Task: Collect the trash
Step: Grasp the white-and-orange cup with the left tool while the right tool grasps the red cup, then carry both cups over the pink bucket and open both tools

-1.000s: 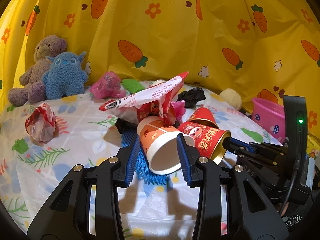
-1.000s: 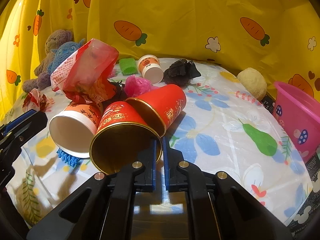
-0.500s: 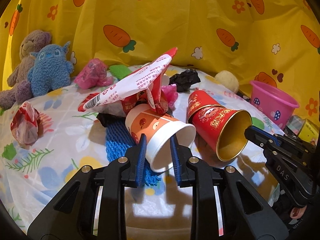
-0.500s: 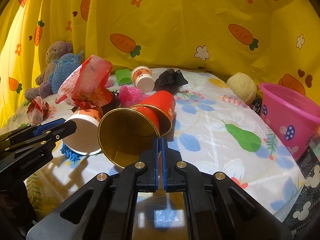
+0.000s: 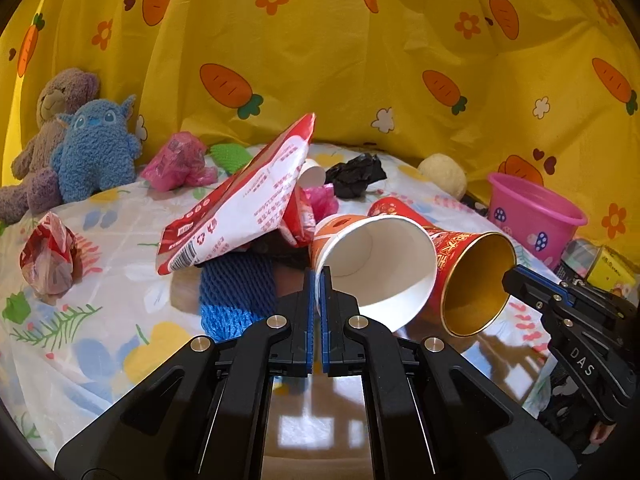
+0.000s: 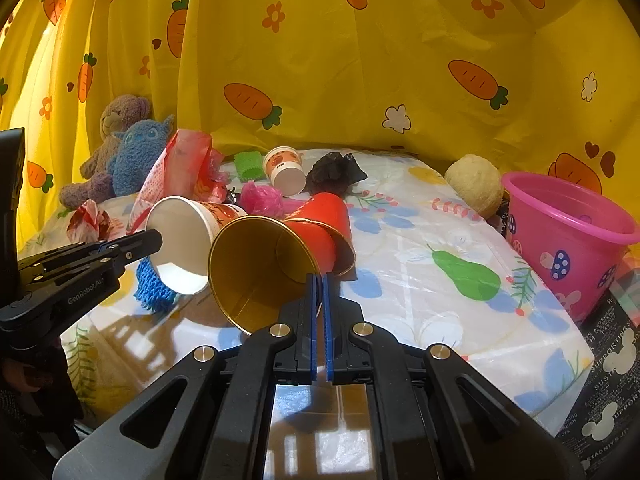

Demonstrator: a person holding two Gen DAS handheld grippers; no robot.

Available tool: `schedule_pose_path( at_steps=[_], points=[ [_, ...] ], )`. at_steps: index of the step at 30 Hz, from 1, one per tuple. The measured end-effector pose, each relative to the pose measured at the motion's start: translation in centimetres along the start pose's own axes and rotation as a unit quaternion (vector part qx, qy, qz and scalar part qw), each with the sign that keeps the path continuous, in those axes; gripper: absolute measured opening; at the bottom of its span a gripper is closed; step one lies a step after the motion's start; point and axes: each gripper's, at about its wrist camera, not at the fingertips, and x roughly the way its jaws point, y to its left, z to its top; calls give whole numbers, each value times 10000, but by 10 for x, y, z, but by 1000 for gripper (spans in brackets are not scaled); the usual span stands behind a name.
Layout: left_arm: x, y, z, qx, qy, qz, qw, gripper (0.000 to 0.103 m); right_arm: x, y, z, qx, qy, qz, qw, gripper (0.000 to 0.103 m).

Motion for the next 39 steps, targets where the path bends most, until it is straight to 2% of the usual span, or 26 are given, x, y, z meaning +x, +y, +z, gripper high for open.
schedule_pose_path(
  at_steps=[4,10,21,26,31,35,39],
  points=[
    [-17,-5,1,-74,-158,-239,9996,2,-12,-3,3,15,-126,-18,9999,4],
    [-33,-13,4,-60,-344,-358,9987,2,-27,-12,2,57,-200,-101,9997,4],
    [-41,-38,25,82,-566,-683,9960,2,-56,-42,11,304,-556,-498,9967,4],
    [-35,-73,53,244,-732,-1061,9914,2,-74,-71,28,432,-978,-990,9893,4],
    [-11,-125,85,387,-746,-1659,9825,2,-88,-112,47,585,-1403,-1839,9711,4],
    [19,-170,105,547,-657,-2056,9749,2,-87,-140,61,708,-1555,-2388,9559,4],
    [57,-203,118,586,-473,-2337,9694,2,-78,-166,69,898,-1547,-2658,9473,4]
  ],
)
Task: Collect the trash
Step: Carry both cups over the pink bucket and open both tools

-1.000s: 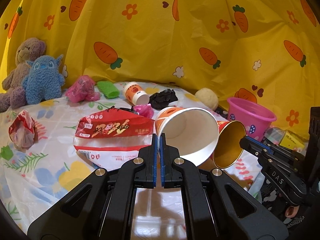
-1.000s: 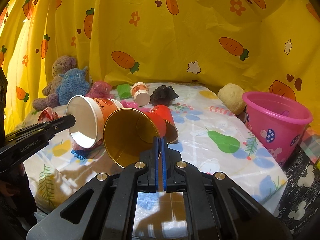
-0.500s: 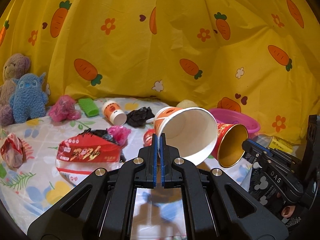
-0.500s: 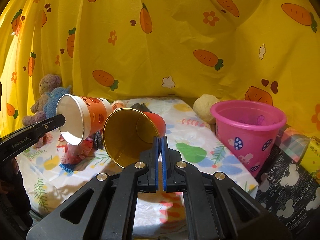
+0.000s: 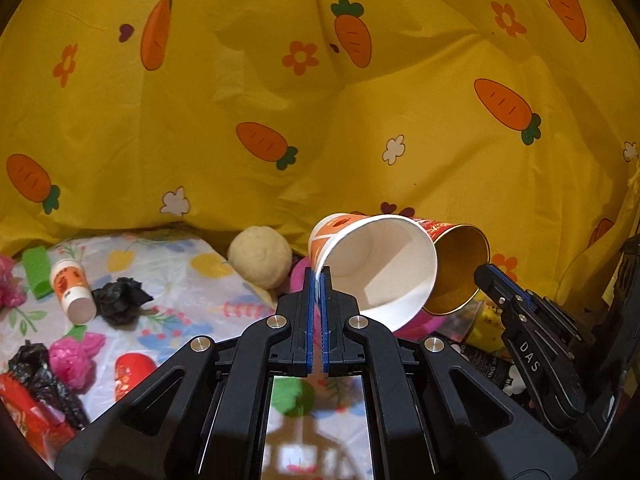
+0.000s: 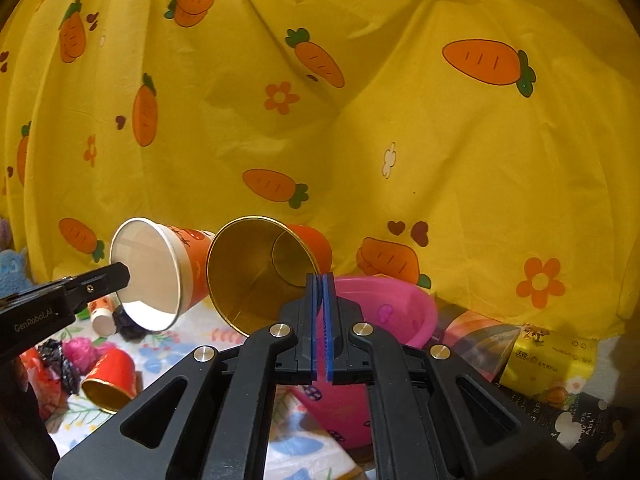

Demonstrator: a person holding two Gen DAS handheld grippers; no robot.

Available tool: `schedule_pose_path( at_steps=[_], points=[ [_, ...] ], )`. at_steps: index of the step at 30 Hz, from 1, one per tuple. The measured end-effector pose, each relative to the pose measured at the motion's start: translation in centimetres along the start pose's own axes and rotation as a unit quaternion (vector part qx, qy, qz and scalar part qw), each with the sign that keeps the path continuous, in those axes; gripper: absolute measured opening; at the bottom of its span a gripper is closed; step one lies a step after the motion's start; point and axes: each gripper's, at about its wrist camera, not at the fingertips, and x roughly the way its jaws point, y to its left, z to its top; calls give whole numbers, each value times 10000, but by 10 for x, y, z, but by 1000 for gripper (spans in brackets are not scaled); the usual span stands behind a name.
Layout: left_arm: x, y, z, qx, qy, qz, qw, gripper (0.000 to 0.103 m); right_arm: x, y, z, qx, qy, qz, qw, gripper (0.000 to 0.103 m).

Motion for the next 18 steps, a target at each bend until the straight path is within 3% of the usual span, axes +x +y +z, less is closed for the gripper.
schedule_pose_path(
  at_steps=[8,18],
  points=[
    [71,3,8,-359,362,-470,9976,2,41,-26,1,261,247,-280,9990,4],
    [114,5,-1,-665,815,-716,9919,2,67,-38,-7,367,524,-405,9971,4]
  ],
)
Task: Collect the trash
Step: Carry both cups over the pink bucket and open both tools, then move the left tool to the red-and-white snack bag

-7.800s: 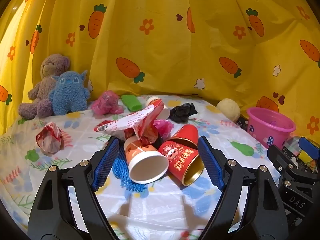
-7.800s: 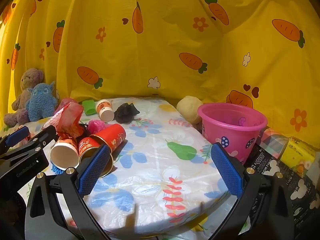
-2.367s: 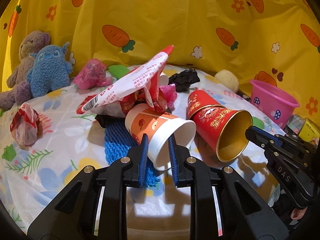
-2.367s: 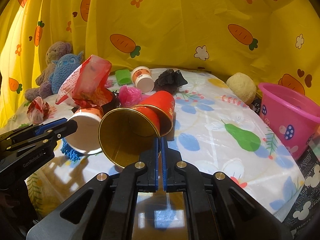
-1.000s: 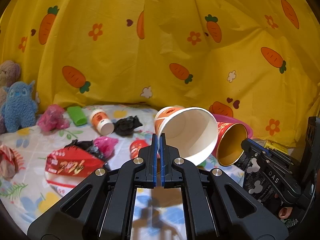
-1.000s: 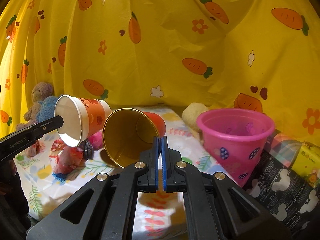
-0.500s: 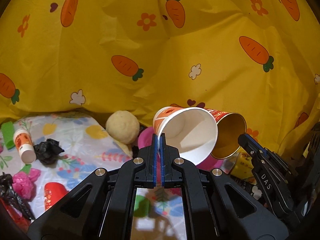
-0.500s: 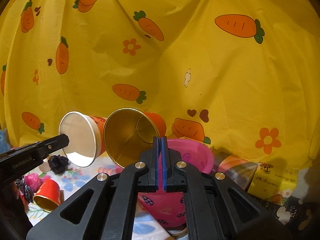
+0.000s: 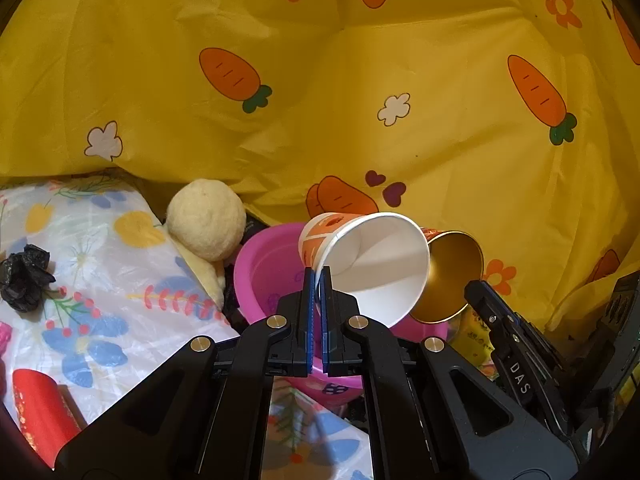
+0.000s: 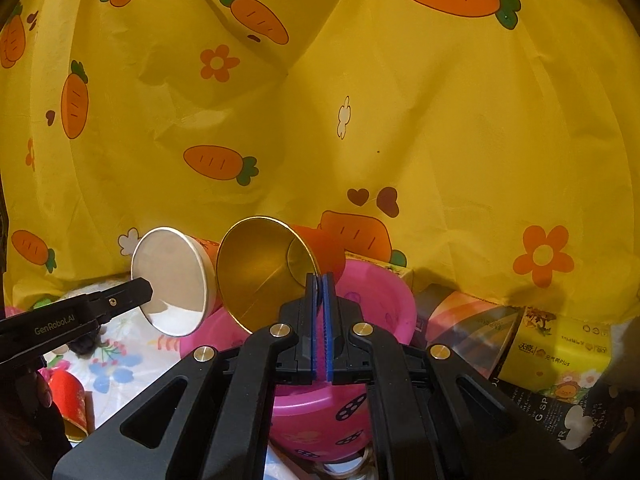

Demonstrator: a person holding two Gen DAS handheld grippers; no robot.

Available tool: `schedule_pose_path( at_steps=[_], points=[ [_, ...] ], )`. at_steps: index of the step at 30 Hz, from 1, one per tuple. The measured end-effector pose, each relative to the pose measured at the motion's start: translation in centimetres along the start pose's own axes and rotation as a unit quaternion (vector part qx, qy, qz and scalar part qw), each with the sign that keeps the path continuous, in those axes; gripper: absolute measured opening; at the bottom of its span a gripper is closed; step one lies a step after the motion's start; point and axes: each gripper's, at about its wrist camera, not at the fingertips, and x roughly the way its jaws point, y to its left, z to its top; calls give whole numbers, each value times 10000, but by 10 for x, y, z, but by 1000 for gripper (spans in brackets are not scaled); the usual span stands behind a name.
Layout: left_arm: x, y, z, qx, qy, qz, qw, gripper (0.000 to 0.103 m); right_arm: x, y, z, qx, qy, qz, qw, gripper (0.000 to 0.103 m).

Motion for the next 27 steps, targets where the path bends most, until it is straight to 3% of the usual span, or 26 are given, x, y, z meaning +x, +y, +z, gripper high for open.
schedule_pose_path(
  at_steps=[14,16,17,18,22,24,27],
  points=[
    [31,-1,-5,-9,341,-81,9994,2,21,-6,-7,-12,234,-25,9997,5],
    [32,-2,-6,-33,383,-212,9990,3,22,-7,-7,22,251,-15,9997,14],
    [32,-1,-7,-49,364,-211,9991,5,21,-9,-7,44,225,-13,9997,29],
    [32,-1,-7,-54,333,-164,9993,12,21,-10,-7,58,202,-52,9998,37],
    [21,7,-5,-250,105,127,9996,53,12,-12,-6,85,144,-57,9998,39],
    [9,9,-5,-222,-126,352,9991,72,8,-11,-7,86,103,-41,9999,52],
    [-12,8,-8,-129,-357,775,9963,81,-5,-8,-7,65,-53,-24,10000,75]
  ],
)
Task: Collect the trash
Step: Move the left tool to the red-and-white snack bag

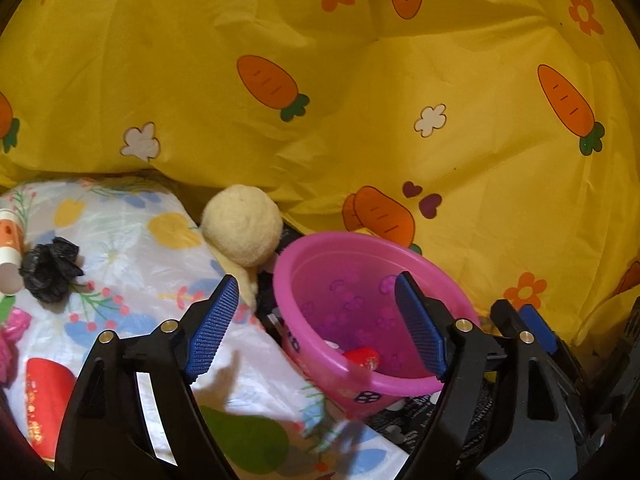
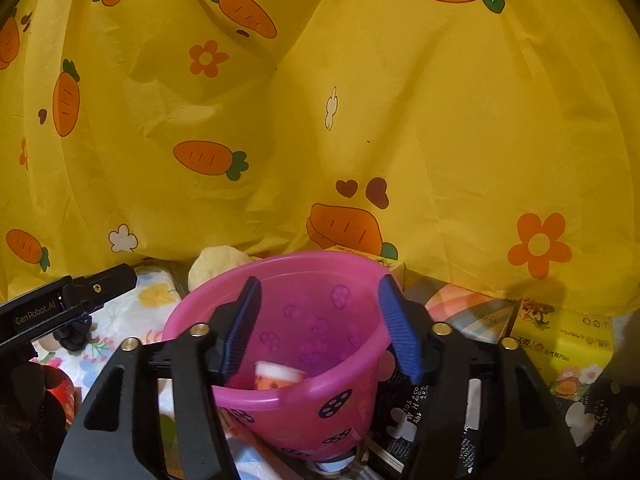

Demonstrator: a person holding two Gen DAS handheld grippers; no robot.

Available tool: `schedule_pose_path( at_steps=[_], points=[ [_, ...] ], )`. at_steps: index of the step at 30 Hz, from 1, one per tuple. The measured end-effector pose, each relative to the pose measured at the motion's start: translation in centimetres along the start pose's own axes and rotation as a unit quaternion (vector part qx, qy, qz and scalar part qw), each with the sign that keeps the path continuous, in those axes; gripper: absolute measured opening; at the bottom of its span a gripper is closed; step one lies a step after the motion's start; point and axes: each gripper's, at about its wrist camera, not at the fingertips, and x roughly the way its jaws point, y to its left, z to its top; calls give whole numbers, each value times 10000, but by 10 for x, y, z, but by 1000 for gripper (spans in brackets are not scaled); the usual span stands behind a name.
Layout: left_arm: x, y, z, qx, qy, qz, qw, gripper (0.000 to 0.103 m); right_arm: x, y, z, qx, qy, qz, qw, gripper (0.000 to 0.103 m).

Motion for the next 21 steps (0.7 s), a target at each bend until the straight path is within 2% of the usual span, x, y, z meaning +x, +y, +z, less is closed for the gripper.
schedule_pose_path(
  at_steps=[4,9,16,21],
  points=[
    [-40,6,-5,62,-339,545,9979,90,-21,4,-6,42,-86,163,9998,87],
    [-99,17,-21,155,-721,1222,9898,92,-46,20,-17,-71,-102,462,9989,88],
    [-175,39,-58,256,-941,2037,9742,93,-78,63,-40,-361,111,1203,9920,89],
    [-221,71,-90,42,-1050,2543,9614,93,-97,103,-59,-744,212,1669,9829,89]
  ],
)
